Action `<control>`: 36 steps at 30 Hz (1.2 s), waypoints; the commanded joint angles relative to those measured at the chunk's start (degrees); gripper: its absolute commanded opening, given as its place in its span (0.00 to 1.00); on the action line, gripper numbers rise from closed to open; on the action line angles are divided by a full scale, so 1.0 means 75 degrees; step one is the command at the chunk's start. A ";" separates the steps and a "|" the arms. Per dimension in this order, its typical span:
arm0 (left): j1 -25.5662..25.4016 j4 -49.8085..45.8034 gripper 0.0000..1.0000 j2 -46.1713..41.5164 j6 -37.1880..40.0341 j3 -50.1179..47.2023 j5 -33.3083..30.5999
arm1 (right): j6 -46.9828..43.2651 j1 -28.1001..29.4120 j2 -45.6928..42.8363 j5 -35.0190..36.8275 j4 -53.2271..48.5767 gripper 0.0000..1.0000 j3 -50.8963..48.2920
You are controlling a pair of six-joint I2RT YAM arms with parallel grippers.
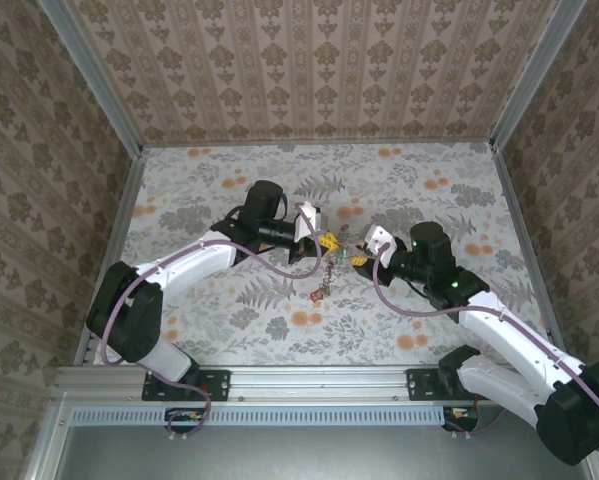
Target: Put the keys on the keyring
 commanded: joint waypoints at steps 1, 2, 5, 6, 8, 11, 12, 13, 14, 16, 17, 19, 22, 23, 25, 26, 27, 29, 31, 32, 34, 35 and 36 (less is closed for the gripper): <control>0.0036 0.0315 0.00 0.0079 -0.0198 0.0096 0.0633 | -0.0814 -0.0022 -0.0106 -0.0076 -0.0507 0.36 0.0323; 0.0035 0.0292 0.00 0.0101 -0.0180 0.0102 0.0666 | -0.0906 -0.0016 -0.0110 -0.0237 -0.0540 0.35 0.0368; 0.0040 0.0215 0.00 0.0119 -0.0132 0.0133 0.0770 | -0.1201 0.0022 -0.0153 -0.0504 -0.0655 0.26 0.0551; 0.0036 0.0213 0.00 0.0135 -0.0127 0.0136 0.0820 | -0.1295 0.0022 -0.0169 -0.0505 -0.0664 0.25 0.0600; 0.0043 0.0187 0.00 0.0133 -0.0086 0.0128 0.0922 | -0.1476 0.0031 -0.0164 -0.0471 -0.0731 0.25 0.0725; 0.0047 0.0181 0.00 0.0157 -0.0088 0.0133 0.0997 | -0.1785 0.0042 0.0008 -0.0447 -0.1035 0.24 0.1033; 0.0038 0.0199 0.00 0.0160 -0.0079 0.0134 0.1011 | -0.1878 0.0054 0.0095 -0.0446 -0.1146 0.23 0.1141; 0.0040 0.0191 0.00 0.0172 -0.0085 0.0139 0.1022 | -0.1966 0.0076 0.0177 -0.0470 -0.1216 0.22 0.1224; 0.0037 0.0210 0.00 0.0170 -0.0080 0.0130 0.1046 | -0.2011 0.0095 0.0240 -0.0492 -0.1262 0.21 0.1269; 0.0041 0.0227 0.00 0.0193 -0.0079 0.0134 0.1088 | -0.2055 0.0141 0.0369 -0.0560 -0.1266 0.20 0.1355; 0.0037 0.0236 0.00 0.0189 -0.0090 0.0123 0.1095 | -0.2055 0.0154 0.0427 -0.0572 -0.1257 0.18 0.1387; 0.0036 0.0295 0.00 0.0202 -0.0083 0.0103 0.1144 | -0.2011 0.0193 0.0569 -0.0529 -0.1231 0.16 0.1435; 0.0056 0.0424 0.00 0.0199 -0.0161 0.0061 0.1171 | -0.1972 0.0215 0.0794 -0.0494 -0.1268 0.12 0.1473; 0.0058 0.0458 0.00 0.0210 -0.0175 0.0050 0.1176 | -0.1973 0.0218 0.0860 -0.0505 -0.1304 0.11 0.1476; 0.0067 0.0633 0.00 0.0219 -0.0279 0.0018 0.1200 | -0.1973 0.0247 0.0947 -0.0511 -0.1397 0.10 0.1476; 0.0076 0.0737 0.00 0.0228 -0.0351 -0.0008 0.1208 | -0.1984 0.0253 0.0962 -0.0516 -0.1454 0.10 0.1459; 0.0092 0.0877 0.00 0.0240 -0.0450 -0.0043 0.1222 | -0.1985 0.0271 0.0955 -0.0528 -0.1486 0.10 0.1439; 0.0114 0.1141 0.00 0.0257 -0.0643 -0.0106 0.1274 | -0.1953 0.0297 0.0916 -0.0557 -0.1461 0.10 0.1345; 0.0120 0.1378 0.00 0.0292 -0.0806 -0.0154 0.1315 | -0.1897 0.0321 0.0872 -0.0647 -0.1402 0.11 0.1267; 0.0119 0.1493 0.00 0.0309 -0.0890 -0.0174 0.1337 | -0.1891 0.0330 0.0860 -0.0698 -0.1403 0.12 0.1254; 0.0119 0.1721 0.00 0.0350 -0.1051 -0.0248 0.1372 | -0.1879 0.0342 0.0816 -0.0820 -0.1390 0.17 0.1198; 0.0118 0.1814 0.00 0.0359 -0.1114 -0.0286 0.1385 | -0.1867 0.0338 0.0788 -0.0821 -0.1358 0.19 0.1167; 0.0117 0.1900 0.00 0.0381 -0.1182 -0.0317 0.1395 | -0.1846 0.0339 0.0763 -0.0789 -0.1315 0.20 0.1132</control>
